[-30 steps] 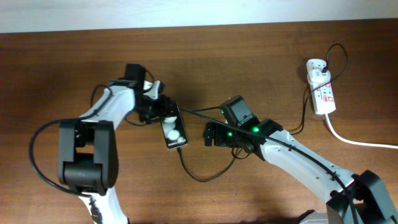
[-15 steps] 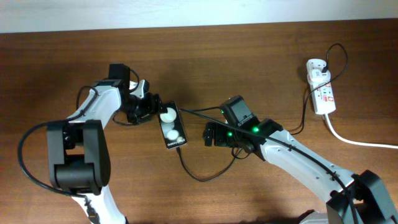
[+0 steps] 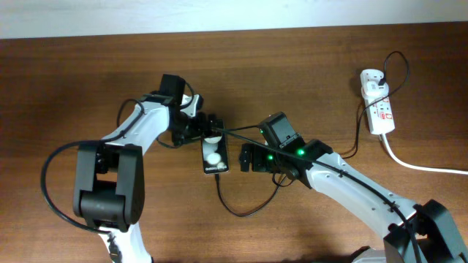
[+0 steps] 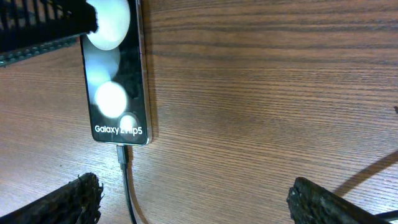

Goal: Plug charger to phone and switch on socket
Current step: 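Lower the plugged phone onto the table with the left gripper and release, then move the right gripper over to the white power strip's switch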

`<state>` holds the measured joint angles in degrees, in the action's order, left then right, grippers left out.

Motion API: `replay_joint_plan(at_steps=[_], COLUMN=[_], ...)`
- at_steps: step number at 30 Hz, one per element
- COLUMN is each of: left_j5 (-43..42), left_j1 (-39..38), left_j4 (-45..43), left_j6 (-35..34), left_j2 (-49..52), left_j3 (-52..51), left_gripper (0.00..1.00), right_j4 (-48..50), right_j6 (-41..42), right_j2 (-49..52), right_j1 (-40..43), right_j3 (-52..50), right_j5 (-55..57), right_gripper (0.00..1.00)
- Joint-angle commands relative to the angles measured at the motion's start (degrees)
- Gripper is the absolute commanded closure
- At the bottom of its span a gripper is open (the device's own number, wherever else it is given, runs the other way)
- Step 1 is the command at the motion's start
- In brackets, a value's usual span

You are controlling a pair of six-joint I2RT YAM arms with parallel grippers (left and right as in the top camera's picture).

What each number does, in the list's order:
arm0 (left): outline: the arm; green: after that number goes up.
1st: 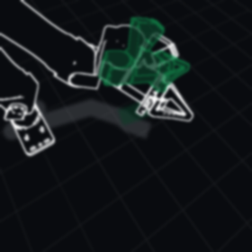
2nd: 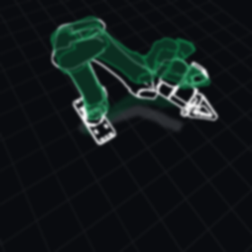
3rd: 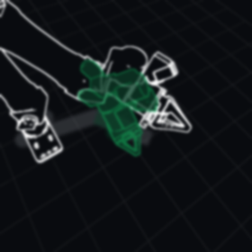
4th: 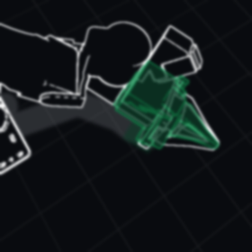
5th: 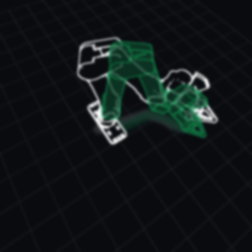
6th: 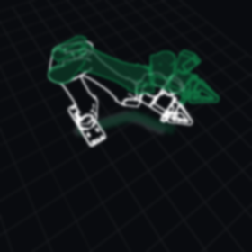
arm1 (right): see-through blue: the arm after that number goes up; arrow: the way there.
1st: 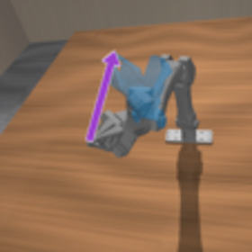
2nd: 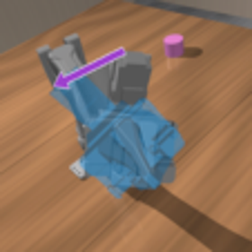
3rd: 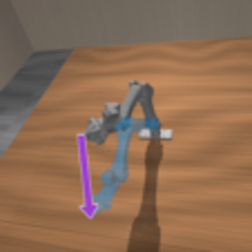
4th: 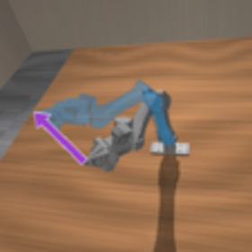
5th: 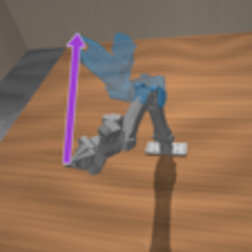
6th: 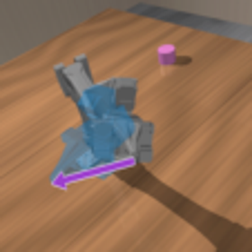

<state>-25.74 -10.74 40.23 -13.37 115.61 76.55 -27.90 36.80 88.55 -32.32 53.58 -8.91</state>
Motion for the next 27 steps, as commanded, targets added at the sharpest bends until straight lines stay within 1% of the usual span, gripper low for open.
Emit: replay_joint_plan(at_steps=[1,6,8,19,20,22,24,25,26,27], left_j5=[1.6,1.7,4.6,4.6,4.6,4.6,4.6,4.6,4.6,4.6], left_j1=[4.4,10.9,13.3,13.4,13.4,13.4,13.4,13.4,13.4,13.4], left_j4=[1.2,2.7,2.9,2.9,2.9,2.9,2.9,2.9,2.9,2.9], left_j6=[-0.1,-0.1,-0.1,-0.1,-0.1,-0.1,-0.1,-0.1,-0.1,-0.1], left_j2=[-0.7,-0.7,-0.7,-0.7,-0.7,-0.7,-0.7,-0.7,-0.7,-0.7], left_j3=[-0.5,-0.5,-0.5,-0.5,-0.5,-0.5,-0.5,-0.5,-0.5,-0.5], left_gripper=[0.01,0.01,0.01,0.01,0.01,0.01,0.01,0.01,0.01,0.01], right_j4=[0.0,0.0,0.0,0.4,-0.4,-12.5,-24.8,-31.0,-36.4,-37.8], right_j6=[-0.6,-0.6,-0.6,-0.5,-0.6,-0.7,-5.4,-7.1,-9.0,-9.0], right_j2=[-0.8,-0.8,-0.8,-0.8,-1.2,-1.8,-1.8,-1.8,-1.8,-1.8], right_j1=[0.2,0.2,0.2,0.2,1.3,7.1,14.3,19.0,26.3,31.3], right_j3=[0.7,0.7,0.7,0.7,1.5,10.4,21.7,27.3,32.8,33.7], right_j5=[0.5,0.5,0.5,0.5,0.0,0.0,0.1,0.5,1.5,2.8], right_gripper=[0.01,0.01,0.01,0.01,0.01,0.01,0.01,0.01,0.01,0.01])
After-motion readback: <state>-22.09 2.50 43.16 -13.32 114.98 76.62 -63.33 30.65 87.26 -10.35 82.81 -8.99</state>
